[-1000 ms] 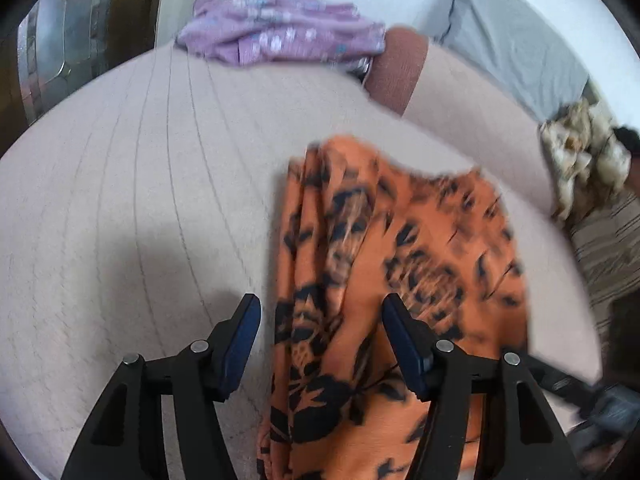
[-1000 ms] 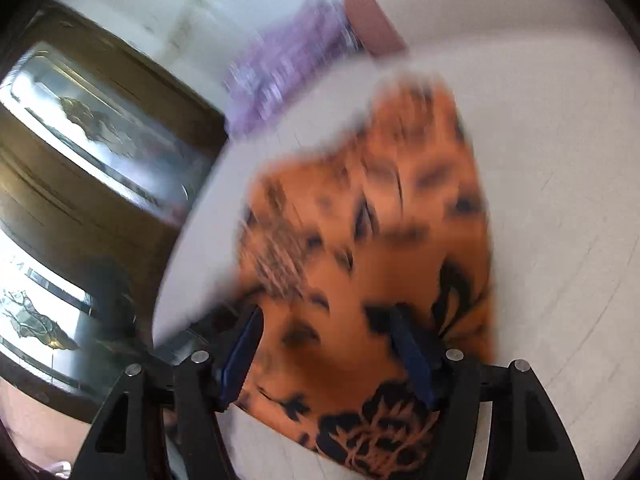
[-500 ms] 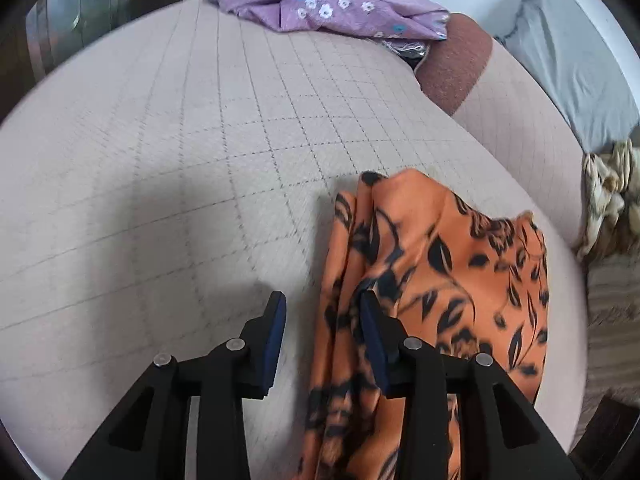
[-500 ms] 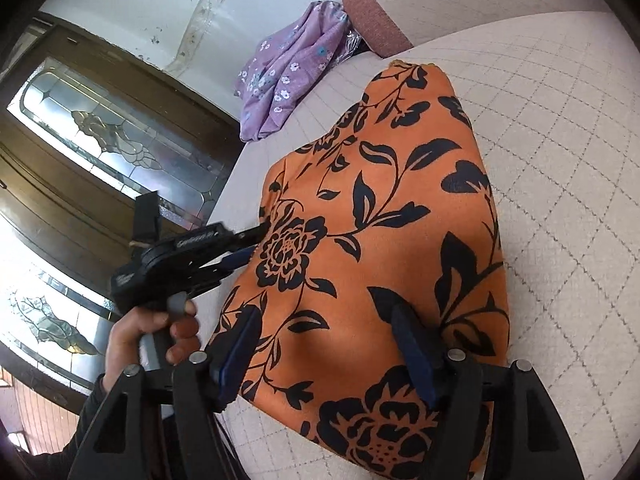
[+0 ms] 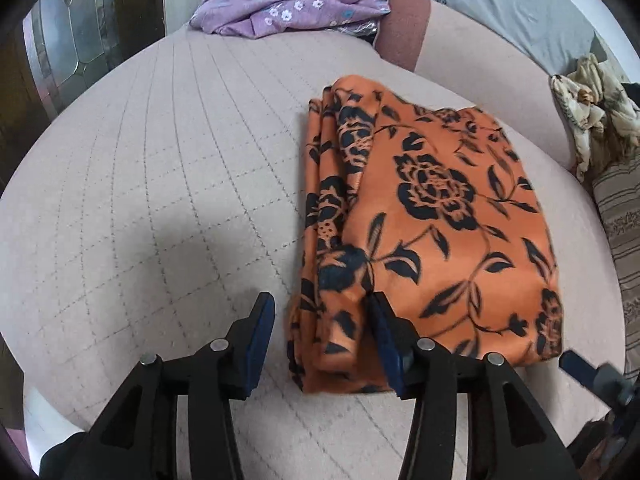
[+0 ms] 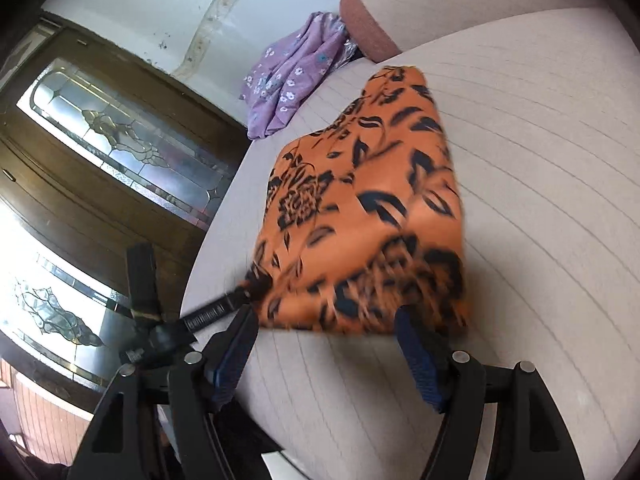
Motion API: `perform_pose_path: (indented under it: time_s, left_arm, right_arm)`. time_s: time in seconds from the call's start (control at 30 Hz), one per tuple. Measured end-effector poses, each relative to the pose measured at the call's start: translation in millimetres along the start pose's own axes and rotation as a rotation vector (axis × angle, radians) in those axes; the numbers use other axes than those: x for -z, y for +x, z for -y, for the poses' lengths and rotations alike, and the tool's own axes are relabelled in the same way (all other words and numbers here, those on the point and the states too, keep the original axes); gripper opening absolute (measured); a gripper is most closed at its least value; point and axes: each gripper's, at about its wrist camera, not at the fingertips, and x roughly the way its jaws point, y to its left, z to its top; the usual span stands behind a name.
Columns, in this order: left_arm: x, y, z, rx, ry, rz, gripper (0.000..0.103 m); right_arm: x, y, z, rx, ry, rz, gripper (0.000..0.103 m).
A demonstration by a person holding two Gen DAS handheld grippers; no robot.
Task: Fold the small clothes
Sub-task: 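Release the blouse and pull both open grippers back from the bundle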
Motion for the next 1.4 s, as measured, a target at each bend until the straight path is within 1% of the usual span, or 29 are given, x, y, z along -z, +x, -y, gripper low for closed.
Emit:
perform_pose_path:
  time_s: [0.1, 0.17, 0.23, 0.33, 0.47, 0.53, 0.6, 0.7, 0.8, 0.9, 0.93, 0.97, 1.0, 1.03, 1.07, 1.1, 1.13, 1.17, 1.2, 1.23, 1.27, 1.33, 1.4]
  left_arm:
    - [11, -13, -6, 0.007, -0.015, 0.018, 0.051]
    - [18, -10, -7, 0.000, -0.014, 0.002, 0.051]
    - [22, -11, -12, 0.010, -0.021, 0.000, 0.052]
    - [24, -24, -9, 0.017, -0.033, 0.047, 0.051]
    - [23, -36, 3, 0.023, 0.018, 0.100, 0.052]
    - [23, -34, 5, 0.012, 0.032, 0.090, 0.052]
    - [25, -28, 2, -0.012, 0.025, 0.053, 0.052]
    - [27, -29, -1, -0.005, 0.010, 0.054, 0.051]
    - [28, -35, 0, -0.009, 0.021, 0.072, 0.052]
    - [26, -49, -1, 0.008, 0.014, 0.100, 0.052]
    - [25, -52, -1, 0.012, 0.016, 0.111, 0.053]
    - [25, -55, -1, 0.016, 0.019, 0.122, 0.055]
    - [24, -55, -1, 0.013, 0.020, 0.129, 0.060]
    - [25, -53, -1, 0.004, 0.019, 0.129, 0.062]
    - [25, -51, -2, -0.007, 0.015, 0.120, 0.062]
    - [25, -48, -3, -0.002, 0.008, 0.107, 0.062]
    - [26, -47, -4, 0.007, 0.002, 0.104, 0.062]
    - [26, -48, -5, 0.006, 0.001, 0.108, 0.062]
    - [25, -49, -5, 0.004, 0.005, 0.121, 0.062]
    - [24, -50, -4, 0.001, 0.010, 0.133, 0.062]
    - [22, -50, -4, -0.002, 0.015, 0.138, 0.062]
    - [17, -45, -2, 0.008, 0.020, 0.130, 0.062]
    - [11, -42, -1, 0.019, 0.009, 0.131, 0.062]
  right_arm:
    - [14, -19, 7, 0.002, 0.020, 0.034, 0.075]
    - [23, -29, 13, 0.007, 0.037, 0.050, 0.076]
    - [32, -36, 20, 0.017, 0.057, 0.055, 0.076]
    - [40, -44, 25, 0.029, 0.066, 0.058, 0.076]
    - [39, -55, 19, 0.028, 0.044, 0.093, 0.076]
    - [39, -57, 19, 0.024, 0.041, 0.103, 0.077]
    - [42, -53, 23, 0.026, 0.053, 0.092, 0.077]
    - [45, -48, 27, 0.029, 0.074, 0.067, 0.077]
    - [40, -59, 19, 0.025, 0.052, 0.105, 0.077]
    - [25, -89, -6, 0.011, -0.020, 0.209, 0.078]
    - [16, -104, -17, 0.004, -0.061, 0.264, 0.083]
    - [11, -110, -22, 0.006, -0.075, 0.291, 0.088]
    - [6, -117, -24, 0.013, -0.085, 0.324, 0.099]
    - [1, -118, -20, 0.022, -0.083, 0.347, 0.103]
    - [-1, -112, -11, 0.026, -0.073, 0.339, 0.103]
    - [-3, -98, 4, 0.054, -0.034, 0.277, 0.103]
    - [0, -80, 24, 0.087, 0.054, 0.190, 0.102]
    - [10, -70, 40, 0.053, 0.127, 0.160, 0.102]
    - [17, -68, 45, 0.035, 0.152, 0.159, 0.102]
    - [29, -65, 50, 0.039, 0.169, 0.158, 0.102]
    - [34, -63, 52, 0.049, 0.169, 0.150, 0.102]
    - [32, -60, 52, 0.064, 0.163, 0.132, 0.102]
    - [26, -66, 49, 0.061, 0.154, 0.160, 0.102]
